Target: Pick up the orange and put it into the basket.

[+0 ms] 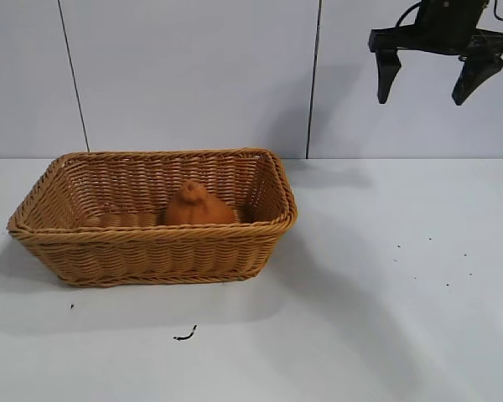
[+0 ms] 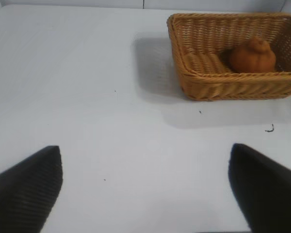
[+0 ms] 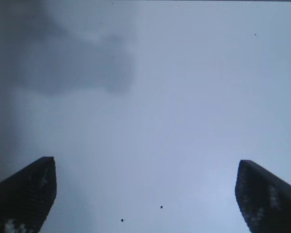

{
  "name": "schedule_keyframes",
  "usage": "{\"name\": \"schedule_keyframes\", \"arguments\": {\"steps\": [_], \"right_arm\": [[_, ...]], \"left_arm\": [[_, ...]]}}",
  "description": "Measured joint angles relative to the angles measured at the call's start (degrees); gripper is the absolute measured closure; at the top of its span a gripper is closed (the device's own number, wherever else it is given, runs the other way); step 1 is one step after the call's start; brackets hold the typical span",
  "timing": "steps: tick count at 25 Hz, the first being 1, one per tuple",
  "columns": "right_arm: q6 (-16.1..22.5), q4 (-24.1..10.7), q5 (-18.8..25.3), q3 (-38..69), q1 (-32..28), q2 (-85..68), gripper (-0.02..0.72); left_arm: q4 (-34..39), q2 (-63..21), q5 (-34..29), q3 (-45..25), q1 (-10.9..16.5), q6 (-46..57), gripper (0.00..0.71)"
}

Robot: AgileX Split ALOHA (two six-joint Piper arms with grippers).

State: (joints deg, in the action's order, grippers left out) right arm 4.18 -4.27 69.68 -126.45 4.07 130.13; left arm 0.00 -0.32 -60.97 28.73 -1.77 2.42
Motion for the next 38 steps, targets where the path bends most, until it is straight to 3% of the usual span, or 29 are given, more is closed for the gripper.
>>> {"name": "schedule_keyframes", "arguments": {"steps": [5, 10, 25, 34, 38], "right_arm": [[0.00, -0.25, -0.07, 6.63, 0.00, -3.80, 0.010], [0.00, 0.44, -0.08, 21.13, 0.00, -13.51, 0.010], [-1.80, 5.15, -0.12, 72.85, 0.00, -64.26, 0.010], [-5.01, 5.21, -12.14, 93.65, 0.00, -95.12, 0.010], [-5.81, 5.21, -11.58, 97.94, 0.00, -106.10, 0.010]], "left_arm": [[0.00, 0.00, 0.00, 0.00, 0.00, 0.00, 0.044], [0.00, 0.00, 0.00, 0.00, 0.00, 0.00, 0.044], [0.00, 0.00, 0.00, 0.00, 0.00, 0.00, 0.044], [0.00, 0.00, 0.00, 0.00, 0.00, 0.00, 0.044], [0.00, 0.00, 0.00, 0.00, 0.00, 0.00, 0.044]]}}
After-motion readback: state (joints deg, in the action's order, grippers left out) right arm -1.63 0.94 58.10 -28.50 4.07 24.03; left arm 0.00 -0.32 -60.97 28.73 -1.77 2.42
